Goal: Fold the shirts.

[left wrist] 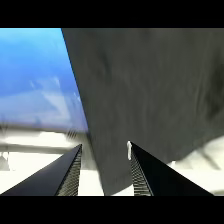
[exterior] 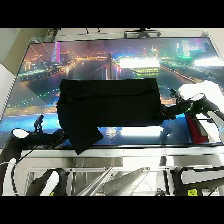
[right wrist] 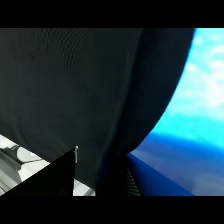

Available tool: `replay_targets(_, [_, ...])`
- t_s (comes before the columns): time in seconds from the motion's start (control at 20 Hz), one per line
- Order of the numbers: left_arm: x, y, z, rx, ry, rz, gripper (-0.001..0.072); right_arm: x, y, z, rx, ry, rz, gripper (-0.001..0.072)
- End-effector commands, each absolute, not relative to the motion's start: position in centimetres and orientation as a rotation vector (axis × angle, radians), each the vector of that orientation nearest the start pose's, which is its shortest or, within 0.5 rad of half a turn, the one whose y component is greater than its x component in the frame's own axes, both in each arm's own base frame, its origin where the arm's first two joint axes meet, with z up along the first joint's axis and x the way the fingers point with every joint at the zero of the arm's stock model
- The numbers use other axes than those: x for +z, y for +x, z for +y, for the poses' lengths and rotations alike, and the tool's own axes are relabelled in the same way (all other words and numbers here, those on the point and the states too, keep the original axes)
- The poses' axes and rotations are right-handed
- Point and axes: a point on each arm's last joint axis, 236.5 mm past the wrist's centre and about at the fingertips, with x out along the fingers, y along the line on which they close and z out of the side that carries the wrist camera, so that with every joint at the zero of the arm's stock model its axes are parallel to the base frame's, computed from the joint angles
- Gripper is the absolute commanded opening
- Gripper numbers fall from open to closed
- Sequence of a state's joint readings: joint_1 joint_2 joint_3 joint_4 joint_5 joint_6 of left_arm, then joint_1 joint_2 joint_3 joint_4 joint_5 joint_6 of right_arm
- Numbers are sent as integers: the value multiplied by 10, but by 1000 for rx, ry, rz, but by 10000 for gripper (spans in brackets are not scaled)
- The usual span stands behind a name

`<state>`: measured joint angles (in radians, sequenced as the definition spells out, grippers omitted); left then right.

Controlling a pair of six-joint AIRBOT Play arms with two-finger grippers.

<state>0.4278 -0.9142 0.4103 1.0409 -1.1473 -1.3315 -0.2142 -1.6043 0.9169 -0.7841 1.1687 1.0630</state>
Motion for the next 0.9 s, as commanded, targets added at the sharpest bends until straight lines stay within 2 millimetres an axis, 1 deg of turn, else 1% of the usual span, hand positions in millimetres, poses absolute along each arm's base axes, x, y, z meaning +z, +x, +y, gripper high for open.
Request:
replay_targets(0.0, [-95,224,-15,7,-691,1342,317,-115,337,92,487,662,1494,364])
replay_targets(0.1, [-95,230,-11,16,-680,1315,317,-115,337,92,491,658,1492,364])
replay_targets(0.25, [-98,229,-11,-2,-656,1323,317,-115,337,92,493,656,1491,364])
replay_targets(0.4, [-119,219,-17,-12,-698,1419,315,-114,336,92,497,658,1495,364])
replay_targets(0.45, [-123,220,-24,-47,-721,1430,255,-114,334,93,503,660,1501,364])
replay_targets(0.5, [-122,228,-32,-98,-754,1426,176,-113,333,94,508,661,1505,364])
replay_targets(0.6, [-108,248,-52,-233,-835,1382,178,-112,332,95,515,661,1508,364])
replay_targets(0.65, [-101,255,-60,-295,-861,1371,178,-112,330,95,520,662,1513,364])
replay_targets(0.75, [-93,259,-67,-362,-893,1394,178,-111,328,96,527,665,1519,364])
replay_targets(0.85, [-91,259,-69,-385,-904,1413,176,-110,327,97,539,660,1522,364])
